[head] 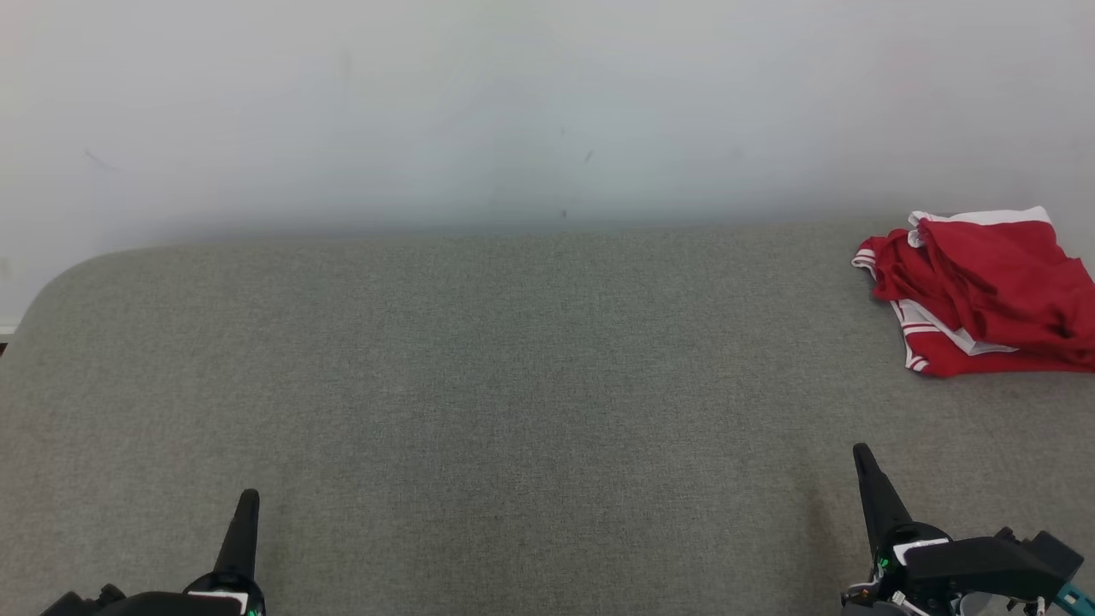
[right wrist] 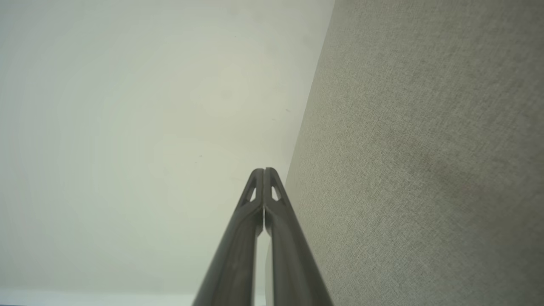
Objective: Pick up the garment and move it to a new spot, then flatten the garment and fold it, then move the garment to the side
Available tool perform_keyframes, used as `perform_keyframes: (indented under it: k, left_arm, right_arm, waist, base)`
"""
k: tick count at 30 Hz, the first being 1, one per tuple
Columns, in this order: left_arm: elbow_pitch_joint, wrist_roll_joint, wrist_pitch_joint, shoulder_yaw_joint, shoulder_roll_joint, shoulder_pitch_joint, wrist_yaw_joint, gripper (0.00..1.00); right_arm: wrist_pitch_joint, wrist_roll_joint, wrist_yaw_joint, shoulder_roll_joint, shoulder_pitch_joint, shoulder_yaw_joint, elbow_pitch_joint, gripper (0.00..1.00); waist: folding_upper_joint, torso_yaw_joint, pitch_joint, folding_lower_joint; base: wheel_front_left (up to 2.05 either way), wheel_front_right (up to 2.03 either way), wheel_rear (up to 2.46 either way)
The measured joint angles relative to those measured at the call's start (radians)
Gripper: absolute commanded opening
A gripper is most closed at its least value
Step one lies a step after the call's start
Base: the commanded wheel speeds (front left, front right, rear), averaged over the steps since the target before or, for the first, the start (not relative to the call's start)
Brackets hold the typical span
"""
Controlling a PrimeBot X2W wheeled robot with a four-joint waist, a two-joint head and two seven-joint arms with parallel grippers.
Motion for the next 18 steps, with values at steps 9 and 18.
perform_keyframes:
  k: [9,18]
  left_arm:
    - [0.01,-0.064,0.012,0.012,-0.012,-0.015,-0.016,0.0]
    - [0.019,-0.126,0.022,0.025,-0.022,-0.025,-0.026,0.0]
  right_arm:
    - [0.006,0.072,0.0,0.0,-0.014,0.0,0.011,0.0]
    - [0.012,0.14,0.0,0.0,-0.025,0.0,0.02,0.0]
  waist:
    - [0.0,-0.003,0.007,0.0]
    - [0.0,-0.006,0.014,0.0]
  base:
    - [0.0,0.0,0.0]
    - [0.0,0.0,0.0]
